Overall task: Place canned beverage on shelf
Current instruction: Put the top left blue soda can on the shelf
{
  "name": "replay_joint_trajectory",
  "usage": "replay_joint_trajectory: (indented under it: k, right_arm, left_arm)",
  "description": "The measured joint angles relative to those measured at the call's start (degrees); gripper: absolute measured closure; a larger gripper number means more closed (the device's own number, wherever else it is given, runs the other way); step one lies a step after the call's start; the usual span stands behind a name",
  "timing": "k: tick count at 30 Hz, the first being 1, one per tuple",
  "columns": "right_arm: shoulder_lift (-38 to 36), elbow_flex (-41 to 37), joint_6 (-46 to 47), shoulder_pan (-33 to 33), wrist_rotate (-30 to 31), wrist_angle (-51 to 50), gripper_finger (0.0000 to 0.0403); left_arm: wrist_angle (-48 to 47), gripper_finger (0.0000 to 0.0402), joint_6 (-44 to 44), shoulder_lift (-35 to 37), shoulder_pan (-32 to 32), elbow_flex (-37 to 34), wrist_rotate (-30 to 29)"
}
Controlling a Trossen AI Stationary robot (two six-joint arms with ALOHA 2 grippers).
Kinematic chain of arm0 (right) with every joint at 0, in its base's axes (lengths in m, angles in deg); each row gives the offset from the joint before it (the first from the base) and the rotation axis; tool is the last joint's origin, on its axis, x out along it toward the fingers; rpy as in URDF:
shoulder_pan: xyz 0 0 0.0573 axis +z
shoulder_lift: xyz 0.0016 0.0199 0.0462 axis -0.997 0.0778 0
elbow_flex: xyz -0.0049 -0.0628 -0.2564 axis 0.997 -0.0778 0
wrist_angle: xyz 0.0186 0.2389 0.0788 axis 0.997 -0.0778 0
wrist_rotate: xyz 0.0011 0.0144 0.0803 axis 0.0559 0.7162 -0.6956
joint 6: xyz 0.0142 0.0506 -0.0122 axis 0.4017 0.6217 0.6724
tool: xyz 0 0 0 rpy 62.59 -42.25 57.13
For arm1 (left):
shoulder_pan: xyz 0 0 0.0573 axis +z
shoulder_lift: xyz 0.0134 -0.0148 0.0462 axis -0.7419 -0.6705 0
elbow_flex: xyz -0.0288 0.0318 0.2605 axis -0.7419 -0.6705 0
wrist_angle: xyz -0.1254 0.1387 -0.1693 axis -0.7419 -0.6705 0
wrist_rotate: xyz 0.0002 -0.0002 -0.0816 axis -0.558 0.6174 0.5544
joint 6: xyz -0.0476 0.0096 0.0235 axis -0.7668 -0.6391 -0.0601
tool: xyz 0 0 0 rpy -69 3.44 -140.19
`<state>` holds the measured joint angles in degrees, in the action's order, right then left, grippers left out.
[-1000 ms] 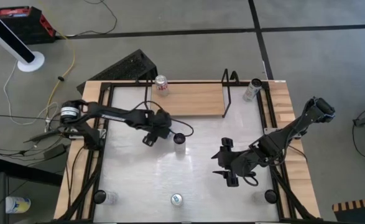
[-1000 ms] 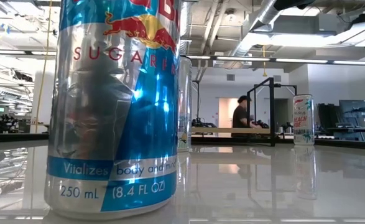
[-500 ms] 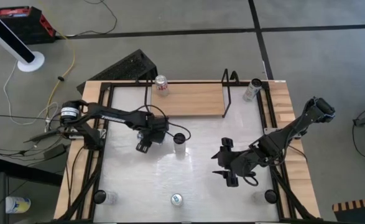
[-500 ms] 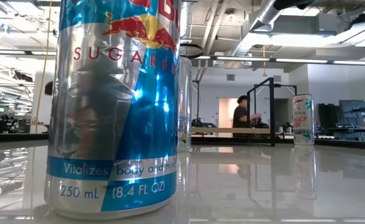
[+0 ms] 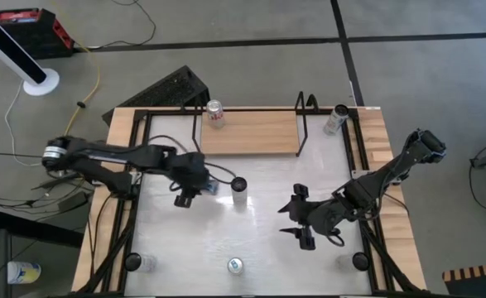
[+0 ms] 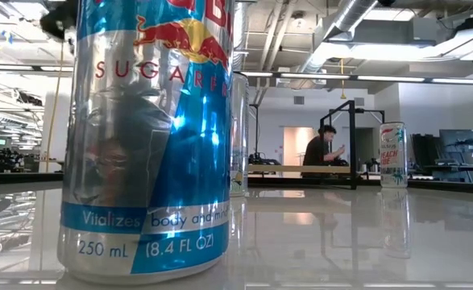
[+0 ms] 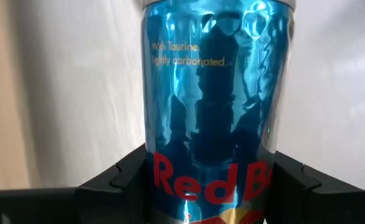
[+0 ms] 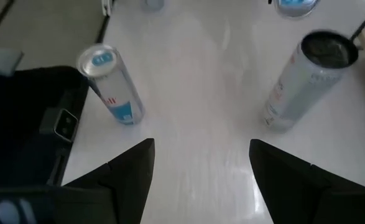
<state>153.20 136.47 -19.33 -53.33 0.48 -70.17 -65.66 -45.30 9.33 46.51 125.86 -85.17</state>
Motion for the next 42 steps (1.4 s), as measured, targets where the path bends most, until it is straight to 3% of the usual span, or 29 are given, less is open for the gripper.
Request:
replay_joint_trajectory:
  k: [5, 11, 18, 25, 33, 42]
  right_arm:
    - [2.3, 0.0, -12.2, -2.3, 0.0, 10.8, 0.0117]
    - [7.1, 0.1, -32.5, -5.4, -0.4, 30.9, 0.0117]
    - [11.0, 4.6, -42.6, -7.9, -0.3, 36.1, 0.0117]
    - [17.3, 14.1, -41.8, -11.2, 0.1, 30.5, 0.0091]
    - [23.2, 25.6, -41.4, -11.6, 0.2, 16.5, 0.0049]
    - [26.4, 27.8, -47.8, -11.2, 4.1, 16.7, 0.0046]
  left_arm:
    - [13.0, 0.0200, -4.2, 3.7, -8.2, 0.0, -7.5]
    - [24.2, 0.0200, -5.3, 2.7, -18.2, 0.0, -25.1]
    - [28.2, 0.0200, -3.7, 2.7, -25.9, 0.1, -39.1]
    - [29.4, 0.0200, -2.3, -0.2, -27.6, 0.1, -42.9]
    - [27.9, 0.0200, -2.4, -1.0, -28.4, 0.1, -44.5]
    - [22.1, 0.0200, -6.3, -0.9, -29.1, 0.0, -44.9]
